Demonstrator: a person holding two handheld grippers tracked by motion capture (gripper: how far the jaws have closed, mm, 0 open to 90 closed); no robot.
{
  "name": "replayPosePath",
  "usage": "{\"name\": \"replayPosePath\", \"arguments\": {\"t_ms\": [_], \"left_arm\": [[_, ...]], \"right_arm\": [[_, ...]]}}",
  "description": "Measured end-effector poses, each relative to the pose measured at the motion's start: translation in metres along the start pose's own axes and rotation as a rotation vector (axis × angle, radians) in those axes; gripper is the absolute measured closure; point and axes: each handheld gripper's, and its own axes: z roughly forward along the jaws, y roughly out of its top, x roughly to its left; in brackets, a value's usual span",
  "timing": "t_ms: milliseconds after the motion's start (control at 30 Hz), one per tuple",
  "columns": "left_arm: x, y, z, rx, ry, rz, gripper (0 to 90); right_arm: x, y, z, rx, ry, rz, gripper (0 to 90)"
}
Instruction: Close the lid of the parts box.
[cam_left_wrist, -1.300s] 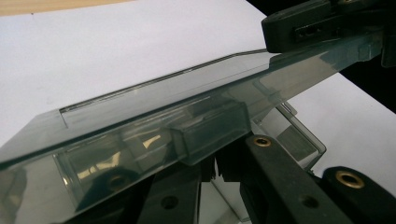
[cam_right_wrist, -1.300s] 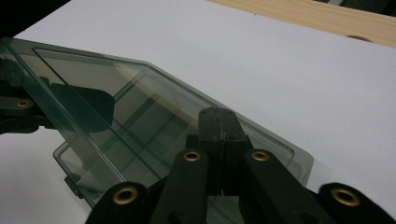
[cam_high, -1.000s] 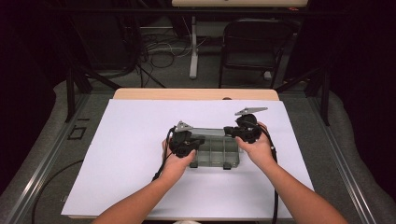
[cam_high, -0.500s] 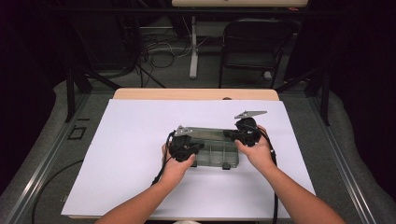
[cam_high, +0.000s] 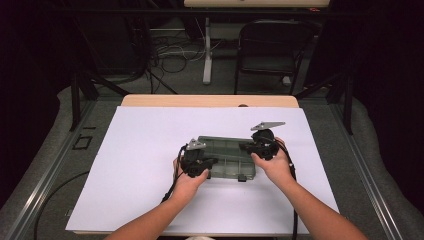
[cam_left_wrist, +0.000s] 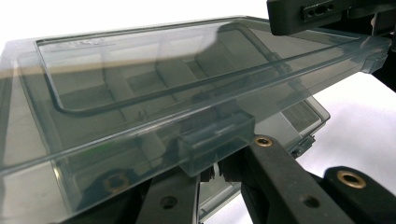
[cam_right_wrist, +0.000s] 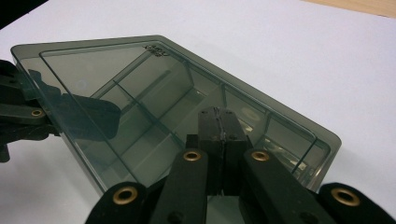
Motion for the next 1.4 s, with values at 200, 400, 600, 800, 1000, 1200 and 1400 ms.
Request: {"name": "replayPosePath", "arguments": {"t_ms": [200, 400, 600, 800, 1000, 1200, 1400], "left_arm": [[0.000, -0.002, 0.000, 0.003, -0.001, 0.001, 86.6], [0.000, -0.004, 0.000, 0.016, -0.002, 0.000, 85.8], [-0.004, -0.009, -0.004, 0.024, -0.017, -0.003, 84.7], [-0.011, -0.015, -0.014, 0.037, -0.015, 0.027, 83.4], [-0.010, -0.018, -0.020, 0.045, -0.009, 0.030, 83.1], [-0.009, -0.021, -0.023, 0.051, -0.009, 0.022, 82.8], [-0.009, -0.024, -0.024, 0.057, -0.011, 0.025, 82.1]], "right_arm": [[0.001, -0.001, 0.000, 0.005, -0.001, 0.003, 90.0], [0.001, -0.002, 0.001, 0.007, 0.005, 0.006, 90.0], [0.000, -0.004, 0.002, 0.010, 0.005, 0.004, 90.0], [0.001, -0.006, 0.003, 0.022, 0.006, 0.009, 90.0], [0.001, -0.008, 0.004, 0.025, 0.006, 0.014, 90.0], [0.000, -0.010, 0.005, 0.025, 0.002, 0.016, 90.0], [0.000, -0.012, 0.007, 0.029, 0.001, 0.018, 90.0]]}}
